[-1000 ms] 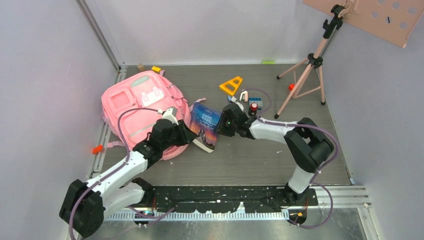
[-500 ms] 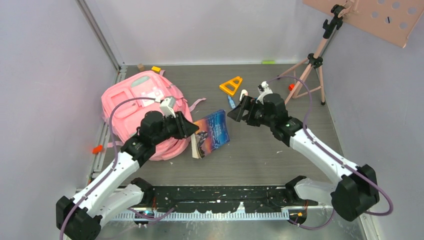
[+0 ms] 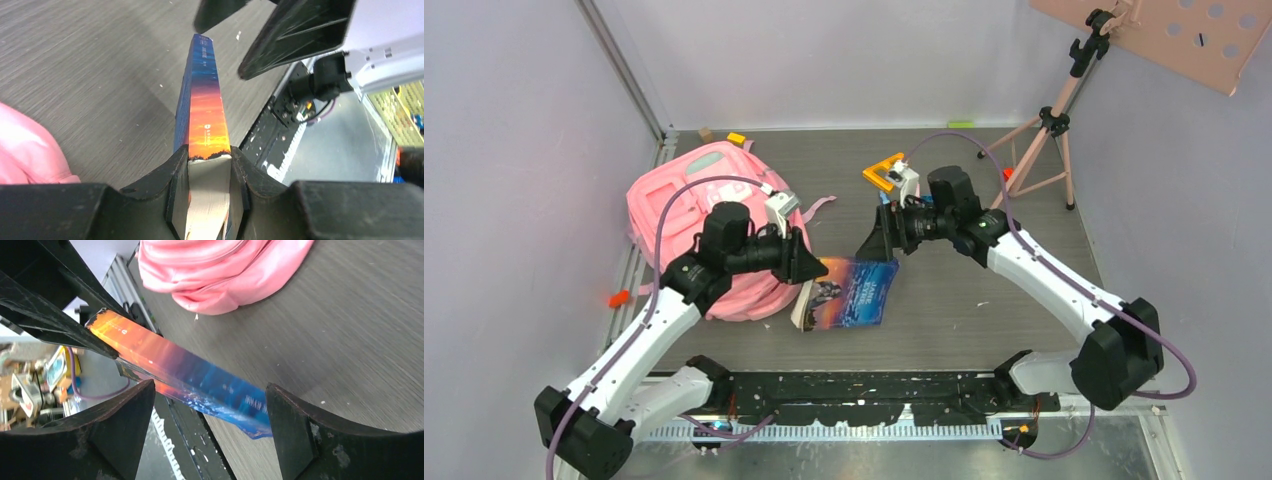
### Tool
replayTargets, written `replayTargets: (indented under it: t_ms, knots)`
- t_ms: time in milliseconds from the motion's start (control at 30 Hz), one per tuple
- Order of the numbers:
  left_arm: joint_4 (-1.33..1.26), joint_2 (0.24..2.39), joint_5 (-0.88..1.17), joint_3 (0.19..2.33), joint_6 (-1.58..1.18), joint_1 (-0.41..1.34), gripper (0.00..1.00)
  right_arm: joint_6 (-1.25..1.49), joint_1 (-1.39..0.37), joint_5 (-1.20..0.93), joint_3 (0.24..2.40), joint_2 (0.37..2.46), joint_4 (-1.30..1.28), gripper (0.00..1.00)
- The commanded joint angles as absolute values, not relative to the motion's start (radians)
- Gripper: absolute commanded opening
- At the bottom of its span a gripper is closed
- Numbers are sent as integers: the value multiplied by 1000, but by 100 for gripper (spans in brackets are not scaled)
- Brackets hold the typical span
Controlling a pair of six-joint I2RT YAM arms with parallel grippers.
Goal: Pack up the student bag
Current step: Pick up the book from the center of the board.
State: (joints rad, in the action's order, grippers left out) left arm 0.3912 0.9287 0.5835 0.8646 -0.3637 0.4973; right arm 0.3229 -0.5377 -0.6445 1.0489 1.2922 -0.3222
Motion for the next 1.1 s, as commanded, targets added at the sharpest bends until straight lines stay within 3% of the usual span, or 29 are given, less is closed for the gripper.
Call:
replayTargets:
  t_ms: [0,367,600,1067]
  knots:
    - [324,931,790,978,-282,494,0,193,-582,-739,1123,1350,-388,87]
    - [354,973,855,1021,-215,492,0,169,-670,-878,1079,1424,-377,84]
    - [331,972,848,1019,-218,491,0,196,-690,-887,1026,1461,-319,63]
    - [310,1002,909,1024,-240,484,0,246,-718,-846,914,1456,-127,71]
